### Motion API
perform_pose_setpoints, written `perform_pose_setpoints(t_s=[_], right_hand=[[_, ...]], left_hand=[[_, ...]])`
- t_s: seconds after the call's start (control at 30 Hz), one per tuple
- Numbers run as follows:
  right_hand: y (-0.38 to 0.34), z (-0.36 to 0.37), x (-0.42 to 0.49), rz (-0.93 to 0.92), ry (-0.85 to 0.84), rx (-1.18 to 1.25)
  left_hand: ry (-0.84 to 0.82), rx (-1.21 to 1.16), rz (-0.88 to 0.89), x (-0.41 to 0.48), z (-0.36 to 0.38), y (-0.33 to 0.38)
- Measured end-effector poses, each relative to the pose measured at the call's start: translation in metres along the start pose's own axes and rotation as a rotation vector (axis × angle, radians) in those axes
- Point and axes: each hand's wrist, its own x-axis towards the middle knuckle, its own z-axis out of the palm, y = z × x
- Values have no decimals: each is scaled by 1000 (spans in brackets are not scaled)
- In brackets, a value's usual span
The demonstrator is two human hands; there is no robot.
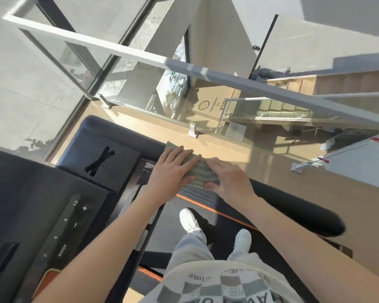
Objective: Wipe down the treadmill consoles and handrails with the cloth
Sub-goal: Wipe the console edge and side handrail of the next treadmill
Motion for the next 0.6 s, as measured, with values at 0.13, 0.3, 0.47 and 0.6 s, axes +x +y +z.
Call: perform_pose_setpoints(t_s=[0.13, 0.3, 0.47, 0.6], right_hand=[[30, -8, -39, 29, 36, -18], [72, -17, -88, 69, 124, -70], [109, -26, -133, 95, 211, -108], [135, -31, -164, 111, 256, -111]], left_hand=[[28, -24, 21, 8, 6, 47], [77, -33, 55, 21, 19, 105], [92, -46, 87, 34, 34, 160], [101, -48, 118, 44, 42, 197]])
